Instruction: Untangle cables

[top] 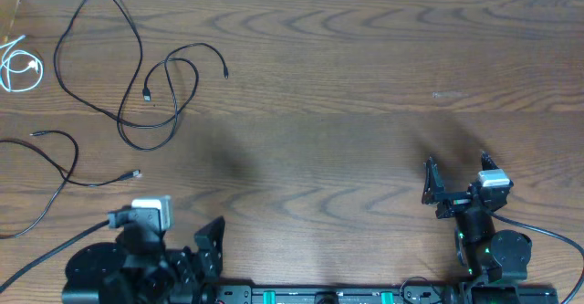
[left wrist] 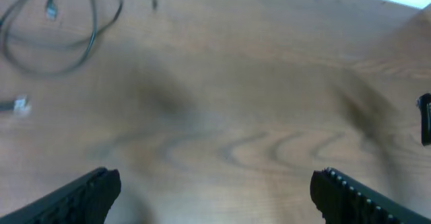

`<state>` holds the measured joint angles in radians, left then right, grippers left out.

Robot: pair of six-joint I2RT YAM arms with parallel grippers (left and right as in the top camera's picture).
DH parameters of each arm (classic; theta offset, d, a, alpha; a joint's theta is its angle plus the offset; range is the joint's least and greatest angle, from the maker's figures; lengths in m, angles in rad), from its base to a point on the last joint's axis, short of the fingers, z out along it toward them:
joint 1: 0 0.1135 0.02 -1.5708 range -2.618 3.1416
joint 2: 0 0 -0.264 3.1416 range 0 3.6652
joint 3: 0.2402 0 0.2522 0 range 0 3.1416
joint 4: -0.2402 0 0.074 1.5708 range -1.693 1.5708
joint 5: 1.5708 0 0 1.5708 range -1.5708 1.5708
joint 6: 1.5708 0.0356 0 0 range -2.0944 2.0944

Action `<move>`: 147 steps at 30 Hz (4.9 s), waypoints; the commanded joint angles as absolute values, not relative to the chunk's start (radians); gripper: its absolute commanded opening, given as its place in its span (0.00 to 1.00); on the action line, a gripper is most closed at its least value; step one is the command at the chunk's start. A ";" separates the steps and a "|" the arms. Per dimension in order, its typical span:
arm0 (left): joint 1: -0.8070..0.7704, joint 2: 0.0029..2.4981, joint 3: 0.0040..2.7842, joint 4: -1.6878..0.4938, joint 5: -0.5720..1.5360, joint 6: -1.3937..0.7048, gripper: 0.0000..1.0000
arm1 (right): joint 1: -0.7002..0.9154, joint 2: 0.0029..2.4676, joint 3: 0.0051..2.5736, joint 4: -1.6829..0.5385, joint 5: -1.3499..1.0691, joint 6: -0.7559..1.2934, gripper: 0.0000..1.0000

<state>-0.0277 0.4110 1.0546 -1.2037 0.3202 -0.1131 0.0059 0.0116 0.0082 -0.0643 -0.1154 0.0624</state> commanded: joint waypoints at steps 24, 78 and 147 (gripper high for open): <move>0.047 0.052 0.371 -0.527 0.381 0.033 0.95 | 0.014 0.006 0.006 -0.068 -0.111 0.047 0.99; 0.060 0.001 0.004 -0.051 0.263 -0.034 0.95 | 0.014 0.006 0.006 -0.068 -0.111 0.047 0.99; 0.060 0.004 0.004 -0.056 0.201 0.041 0.95 | 0.014 0.006 0.006 -0.068 -0.111 0.047 0.99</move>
